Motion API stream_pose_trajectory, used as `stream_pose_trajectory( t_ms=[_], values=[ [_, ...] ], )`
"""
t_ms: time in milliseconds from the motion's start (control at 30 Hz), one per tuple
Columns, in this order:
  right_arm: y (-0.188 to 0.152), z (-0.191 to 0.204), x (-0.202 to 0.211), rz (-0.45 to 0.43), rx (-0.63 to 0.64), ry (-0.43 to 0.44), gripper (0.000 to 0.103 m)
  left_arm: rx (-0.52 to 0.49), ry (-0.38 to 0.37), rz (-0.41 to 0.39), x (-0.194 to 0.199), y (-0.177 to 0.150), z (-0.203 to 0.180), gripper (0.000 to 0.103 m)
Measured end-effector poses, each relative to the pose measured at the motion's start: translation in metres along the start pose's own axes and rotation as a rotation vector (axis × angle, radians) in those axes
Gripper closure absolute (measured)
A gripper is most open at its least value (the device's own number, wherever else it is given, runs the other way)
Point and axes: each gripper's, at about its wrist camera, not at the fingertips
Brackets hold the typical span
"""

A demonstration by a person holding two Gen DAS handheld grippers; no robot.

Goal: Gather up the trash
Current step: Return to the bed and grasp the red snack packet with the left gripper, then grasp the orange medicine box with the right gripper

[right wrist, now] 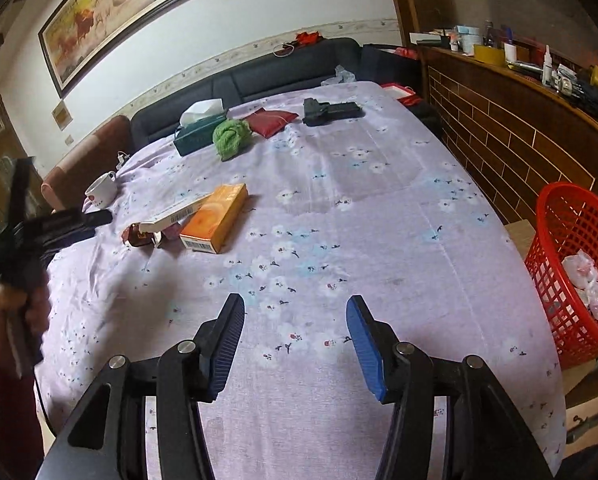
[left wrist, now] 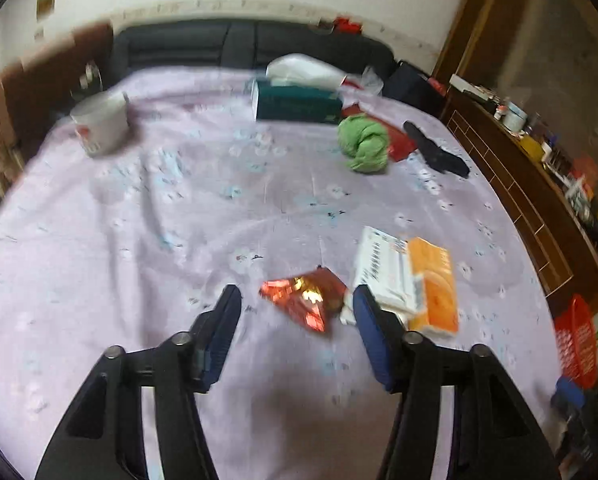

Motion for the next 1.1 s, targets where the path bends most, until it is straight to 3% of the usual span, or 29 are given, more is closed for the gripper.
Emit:
stream_pose_trajectory(
  t_ms=[200,367,500,600,667,867,933,1100],
  values=[
    [0.001,-0.009,-0.003,0.014,-0.013,-0.009,0.046,-0.028,0.011,0.084,-0.047,0.016,-0.003,0.056],
    [0.003,-0.013,-0.006,0.019,-0.019,-0.011,0.046,-0.122,-0.024,0.121,-0.052,-0.002,-0.022,0.056],
    [0.006,-0.009,-0.013,0.03,-0.018,0.003,0.046,-0.182,0.025,0.146,-0.063,-0.021,-0.035,0.056],
    [0.009,-0.001,-0.013,0.032,-0.002,0.013,0.046,-0.182,0.058,0.103,-0.06,-0.026,-0.036,0.059],
    [0.013,0.004,-0.013,0.034,0.006,0.021,0.046,-0.13,0.062,0.078,-0.053,-0.027,-0.03,0.063],
    [0.041,0.029,-0.029,0.046,0.024,0.03,0.041,-0.043,0.061,-0.05,-0.008,-0.049,-0.02,0.064],
    [0.054,0.042,-0.048,0.072,0.032,0.029,0.038,-0.021,0.047,-0.084,0.004,-0.058,-0.019,0.063],
    [0.079,0.068,-0.104,0.157,0.009,0.019,0.039,-0.022,0.105,-0.168,0.013,-0.067,-0.014,0.063]
  ],
)
Point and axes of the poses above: each gripper's, at about its wrist camera, not at the fingertips, and x roughly against the way its jaws point, z to its left, y to its top, and after that the axes turned 3 degrees about x, right-handed
